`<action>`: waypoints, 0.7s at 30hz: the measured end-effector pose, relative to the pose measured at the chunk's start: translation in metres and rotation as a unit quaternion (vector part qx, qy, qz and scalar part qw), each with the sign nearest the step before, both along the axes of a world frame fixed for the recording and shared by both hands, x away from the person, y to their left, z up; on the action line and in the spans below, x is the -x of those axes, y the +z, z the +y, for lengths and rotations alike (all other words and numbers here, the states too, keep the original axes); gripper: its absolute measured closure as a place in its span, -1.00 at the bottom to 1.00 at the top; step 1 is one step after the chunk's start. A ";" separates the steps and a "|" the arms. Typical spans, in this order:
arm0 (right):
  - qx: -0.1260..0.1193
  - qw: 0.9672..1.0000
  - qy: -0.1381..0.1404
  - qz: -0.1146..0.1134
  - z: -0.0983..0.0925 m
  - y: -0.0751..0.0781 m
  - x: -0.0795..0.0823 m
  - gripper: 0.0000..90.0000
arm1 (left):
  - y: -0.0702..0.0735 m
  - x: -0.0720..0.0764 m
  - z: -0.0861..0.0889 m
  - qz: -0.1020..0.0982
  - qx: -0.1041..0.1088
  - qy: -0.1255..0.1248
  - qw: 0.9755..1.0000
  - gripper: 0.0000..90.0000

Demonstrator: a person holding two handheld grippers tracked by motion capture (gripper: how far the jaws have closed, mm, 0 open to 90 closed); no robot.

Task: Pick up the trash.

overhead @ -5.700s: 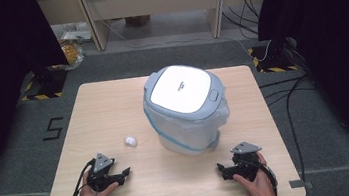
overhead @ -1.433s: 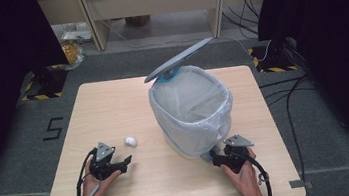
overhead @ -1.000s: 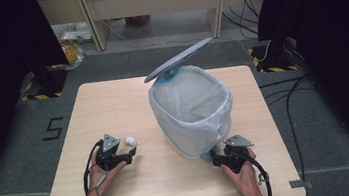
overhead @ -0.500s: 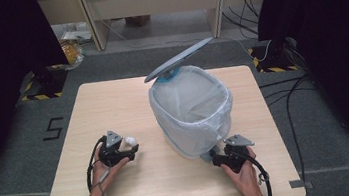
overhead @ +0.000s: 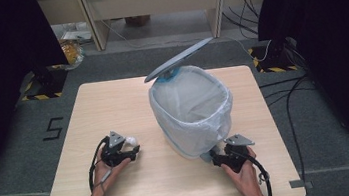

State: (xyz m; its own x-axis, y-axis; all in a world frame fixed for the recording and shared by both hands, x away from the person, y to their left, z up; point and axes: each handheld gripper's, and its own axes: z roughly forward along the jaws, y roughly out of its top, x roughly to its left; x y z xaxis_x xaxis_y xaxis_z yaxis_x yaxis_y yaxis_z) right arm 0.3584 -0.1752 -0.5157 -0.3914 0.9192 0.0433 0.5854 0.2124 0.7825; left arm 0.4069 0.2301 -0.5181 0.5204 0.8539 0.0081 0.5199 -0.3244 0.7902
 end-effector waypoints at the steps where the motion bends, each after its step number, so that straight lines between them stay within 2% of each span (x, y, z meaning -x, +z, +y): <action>1: 0.000 1.000 0.000 0.000 0.000 0.000 0.000 -0.55 | 0.000 -0.001 0.000 0.001 0.001 0.000 1.000 -0.28; 8: -0.002 1.000 0.002 0.001 0.000 0.000 0.000 -0.55 | -0.002 -0.010 0.000 0.006 -0.005 0.003 1.000 -0.11; 13: -0.003 1.000 0.002 0.002 -0.001 0.000 -0.001 -0.55 | -0.003 -0.018 -0.004 0.011 -0.008 0.002 1.000 -0.18; 16: -0.004 1.000 0.003 0.003 -0.001 0.000 -0.001 -0.55 | -0.003 -0.020 -0.006 0.008 -0.009 -0.005 1.000 -0.01; 18: -0.005 1.000 0.005 0.003 -0.002 0.000 -0.001 -0.55 | -0.001 -0.018 -0.007 0.007 -0.023 -0.009 1.000 0.04; 21: -0.004 1.000 0.005 0.002 -0.001 0.000 -0.001 -0.55 | -0.001 -0.017 -0.007 0.008 -0.021 -0.012 1.000 0.08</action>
